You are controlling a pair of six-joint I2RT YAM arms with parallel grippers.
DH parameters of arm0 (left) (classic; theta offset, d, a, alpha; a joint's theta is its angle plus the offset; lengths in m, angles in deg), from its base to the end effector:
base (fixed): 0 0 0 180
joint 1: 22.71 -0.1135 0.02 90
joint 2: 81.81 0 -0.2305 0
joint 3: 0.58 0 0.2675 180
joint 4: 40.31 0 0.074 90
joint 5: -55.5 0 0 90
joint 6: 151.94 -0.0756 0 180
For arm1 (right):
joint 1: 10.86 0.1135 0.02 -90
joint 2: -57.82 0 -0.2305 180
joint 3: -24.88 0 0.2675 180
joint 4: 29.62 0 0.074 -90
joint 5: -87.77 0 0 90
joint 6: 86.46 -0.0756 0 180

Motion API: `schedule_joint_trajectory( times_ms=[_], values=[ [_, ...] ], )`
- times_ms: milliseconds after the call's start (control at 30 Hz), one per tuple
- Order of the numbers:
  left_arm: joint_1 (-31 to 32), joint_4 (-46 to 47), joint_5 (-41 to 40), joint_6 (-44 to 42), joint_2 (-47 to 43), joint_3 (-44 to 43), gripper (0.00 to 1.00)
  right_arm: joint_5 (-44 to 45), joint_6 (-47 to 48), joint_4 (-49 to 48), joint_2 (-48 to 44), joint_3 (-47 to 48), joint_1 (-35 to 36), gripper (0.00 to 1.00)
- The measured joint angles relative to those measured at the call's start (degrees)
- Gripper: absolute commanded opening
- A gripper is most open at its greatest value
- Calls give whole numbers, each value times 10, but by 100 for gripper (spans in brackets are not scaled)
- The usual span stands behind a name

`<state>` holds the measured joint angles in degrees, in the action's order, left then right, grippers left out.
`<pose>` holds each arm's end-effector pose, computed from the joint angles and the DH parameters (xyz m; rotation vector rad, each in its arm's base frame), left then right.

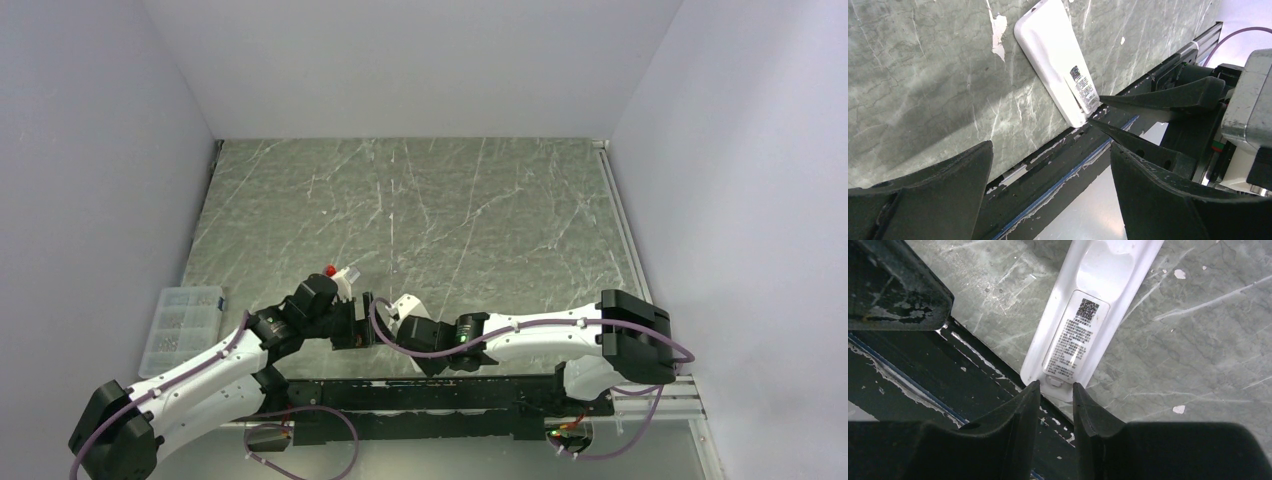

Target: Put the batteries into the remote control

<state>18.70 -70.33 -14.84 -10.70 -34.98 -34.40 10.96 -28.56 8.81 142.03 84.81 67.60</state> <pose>0.1550 -0.1706 0.1223 -0.0276 2.5921 -1.1216 0.0786 0.2986 0.1017 -0.9793 2.4770 0.3559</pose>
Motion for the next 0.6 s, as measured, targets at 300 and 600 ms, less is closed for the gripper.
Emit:
schedule_joint_trajectory(
  times_ms=[300, 600],
  values=[
    [-1, 0, 0, 0, 0, 0, 92, 5, 1, 18, -5, 8, 0, 34],
    [-1, 0, 0, 0, 4, 0, 92, 24, 11, 27, -20, 39, -4, 0]
  ],
)
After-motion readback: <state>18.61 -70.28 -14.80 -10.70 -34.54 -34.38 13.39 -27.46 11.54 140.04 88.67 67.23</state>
